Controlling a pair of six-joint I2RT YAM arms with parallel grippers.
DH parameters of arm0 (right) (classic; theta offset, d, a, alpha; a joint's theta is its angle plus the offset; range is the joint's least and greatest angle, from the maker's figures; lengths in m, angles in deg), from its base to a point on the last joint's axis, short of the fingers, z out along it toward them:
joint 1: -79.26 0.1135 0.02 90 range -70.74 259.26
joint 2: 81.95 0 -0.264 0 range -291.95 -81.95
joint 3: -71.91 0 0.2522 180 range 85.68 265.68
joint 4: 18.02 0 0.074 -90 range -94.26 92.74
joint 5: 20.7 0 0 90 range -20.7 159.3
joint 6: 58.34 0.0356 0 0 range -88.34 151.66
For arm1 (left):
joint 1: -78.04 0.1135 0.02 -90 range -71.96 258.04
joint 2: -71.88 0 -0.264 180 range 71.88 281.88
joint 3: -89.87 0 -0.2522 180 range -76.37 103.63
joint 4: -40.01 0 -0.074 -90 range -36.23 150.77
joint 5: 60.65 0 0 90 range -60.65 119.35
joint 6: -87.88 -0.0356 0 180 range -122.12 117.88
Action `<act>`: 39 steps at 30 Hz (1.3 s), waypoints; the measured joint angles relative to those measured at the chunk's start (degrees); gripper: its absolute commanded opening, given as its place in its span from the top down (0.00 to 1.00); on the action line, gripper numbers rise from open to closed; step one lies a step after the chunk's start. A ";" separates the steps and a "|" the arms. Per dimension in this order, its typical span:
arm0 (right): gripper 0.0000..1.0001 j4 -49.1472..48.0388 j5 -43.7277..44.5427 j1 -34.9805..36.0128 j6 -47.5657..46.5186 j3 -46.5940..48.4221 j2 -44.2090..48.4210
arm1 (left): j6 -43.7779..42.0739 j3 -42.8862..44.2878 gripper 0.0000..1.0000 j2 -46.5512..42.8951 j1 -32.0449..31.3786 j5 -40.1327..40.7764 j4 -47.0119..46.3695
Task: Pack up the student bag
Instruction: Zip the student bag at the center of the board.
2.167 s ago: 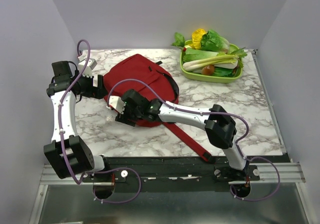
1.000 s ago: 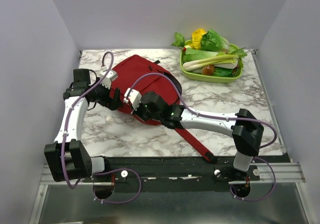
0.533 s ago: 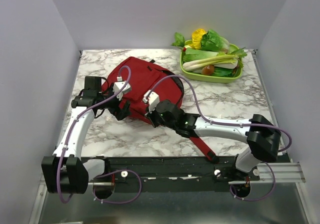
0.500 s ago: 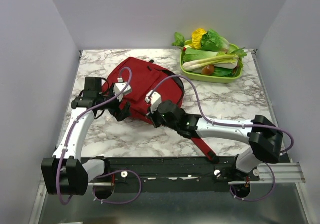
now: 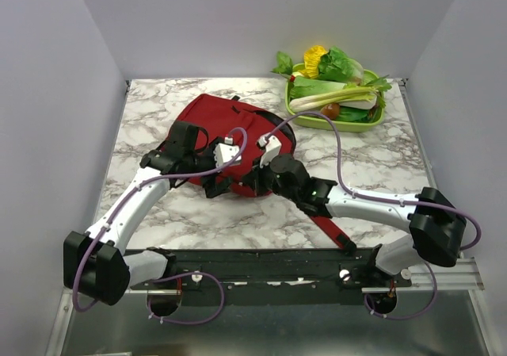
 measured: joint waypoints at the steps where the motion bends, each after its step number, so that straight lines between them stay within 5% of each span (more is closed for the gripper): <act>1: 0.99 -0.15 -0.26 -0.52 0.72 -0.59 0.44 | 0.00 -0.02 0.01 0.74 -0.66 0.79 -0.63; 8: 0.99 -1.31 -2.05 -4.48 5.57 -4.28 2.93 | -3.37 -2.05 0.03 4.72 -5.20 7.28 -2.62; 14: 0.99 -1.77 -4.00 -5.14 7.30 -4.37 3.02 | -5.57 -2.36 0.16 8.26 -8.96 11.78 -4.83; 20: 0.99 -1.88 -5.60 -5.70 8.72 -4.39 2.99 | -6.54 -1.55 0.51 11.30 -11.19 14.53 -8.17; 24: 0.99 -2.05 -6.34 -6.78 9.90 -4.39 2.89 | -7.19 -1.53 0.88 11.72 -11.93 15.91 -9.73; 27: 0.99 -1.86 -6.60 -8.57 11.10 -4.39 2.58 | -7.48 -1.53 1.00 11.72 -12.41 16.90 -10.43; 39: 0.99 3.43 -9.09 -21.53 12.70 -2.86 0.17 | -8.61 -1.90 1.00 9.55 -13.46 17.99 -7.15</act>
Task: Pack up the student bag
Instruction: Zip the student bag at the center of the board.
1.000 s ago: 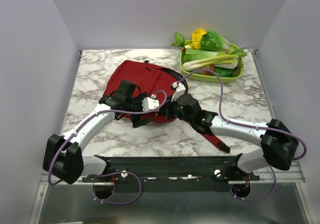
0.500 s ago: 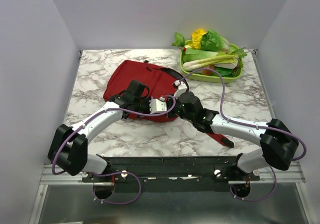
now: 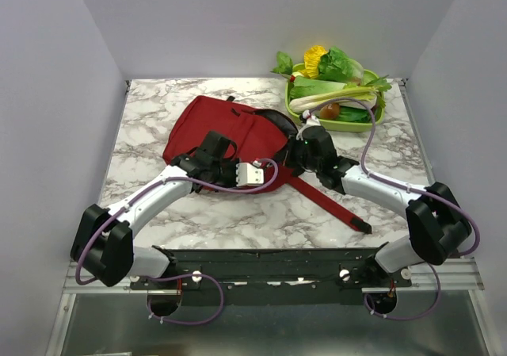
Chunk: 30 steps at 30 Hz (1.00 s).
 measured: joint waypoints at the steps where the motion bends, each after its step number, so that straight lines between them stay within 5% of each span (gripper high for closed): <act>1: 0.99 0.42 0.00 -0.76 -0.52 0.48 -0.02 | -0.48 -0.44 1.00 -0.81 -0.37 0.44 0.50; 11: 0.99 5.27 0.07 -3.80 -8.46 6.12 -2.21 | -7.50 -5.22 0.97 -10.78 -1.95 2.38 9.90; 14: 0.99 5.81 -0.52 -3.63 -10.25 6.64 -2.86 | -9.55 -8.15 0.82 -15.06 -1.95 3.32 10.78; 15: 0.99 6.14 -1.38 -3.50 -10.64 6.64 -2.86 | -10.34 -9.29 0.56 -17.05 -1.95 3.91 10.93; 16: 0.99 6.40 -2.25 -3.34 -10.93 6.64 -2.86 | -10.80 -10.29 0.44 -18.86 -1.95 4.28 11.08; 18: 0.99 6.40 -3.61 -3.17 -11.67 6.62 -2.86 | -10.73 -11.10 0.38 -21.99 -2.12 5.25 12.66; 23: 0.99 2.82 -6.67 -3.80 -11.13 3.52 -1.29 | -4.26 -7.96 0.36 -22.43 -2.14 5.55 15.28; 30: 0.99 -1.01 -9.73 0.28 -8.26 -1.33 1.36 | 16.92 2.99 0.32 -15.13 -2.80 1.88 8.44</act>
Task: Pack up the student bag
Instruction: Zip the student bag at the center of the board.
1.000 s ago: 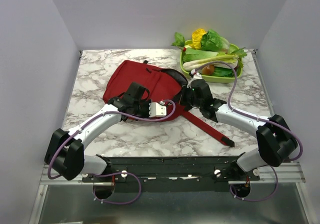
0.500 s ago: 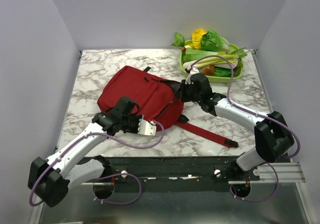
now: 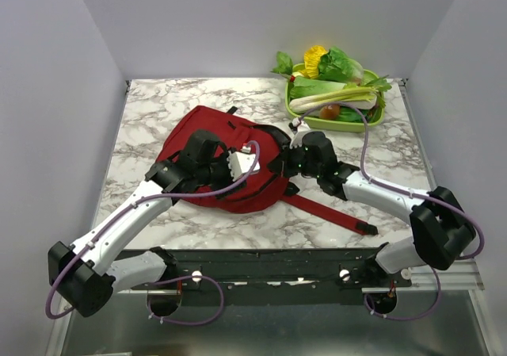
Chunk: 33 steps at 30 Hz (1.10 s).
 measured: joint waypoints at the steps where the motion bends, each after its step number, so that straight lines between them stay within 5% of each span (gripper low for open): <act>1: 0.99 -0.57 -0.48 0.59 0.57 -0.76 0.70 | 3.08 0.55 0.32 0.70 -0.57 -0.11 -1.27; 12: 0.99 -2.99 -0.98 0.96 3.28 -6.38 8.37 | 18.69 -0.48 0.29 9.51 -16.46 9.77 -12.66; 21: 0.99 -3.04 0.13 0.96 3.32 -8.37 11.61 | 23.21 0.68 0.31 19.74 -18.43 25.22 -20.46; 26: 0.99 -2.69 1.20 0.35 3.65 -9.14 12.00 | 25.18 2.67 0.55 21.66 -18.73 26.64 -21.86; 30: 0.99 -2.05 1.51 -0.79 4.39 -9.20 11.98 | 25.86 4.07 0.91 23.23 -19.30 26.16 -22.60; 33: 0.99 -1.81 1.42 -2.32 4.83 -9.20 11.96 | 25.35 4.09 0.92 23.76 -20.22 25.09 -22.32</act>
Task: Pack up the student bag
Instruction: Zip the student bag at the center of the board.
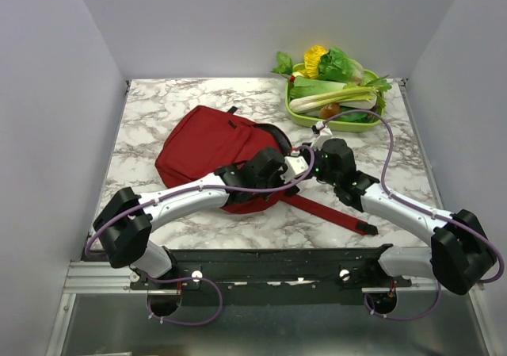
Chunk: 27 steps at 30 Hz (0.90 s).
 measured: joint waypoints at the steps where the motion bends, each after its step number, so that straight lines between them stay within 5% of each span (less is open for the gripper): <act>1: 0.99 0.17 0.04 -0.52 0.09 0.02 -0.09 | -0.17 0.00 0.93 0.02 -0.28 -0.37 0.15; 7: 0.99 2.14 -0.61 -4.20 0.17 2.40 -3.02 | -1.81 -0.57 1.00 -0.79 -1.38 -2.67 0.33; 27: 0.99 11.19 -2.32 -6.05 -7.69 27.74 -25.99 | -16.55 -4.44 1.00 -12.02 -7.39 -9.46 9.29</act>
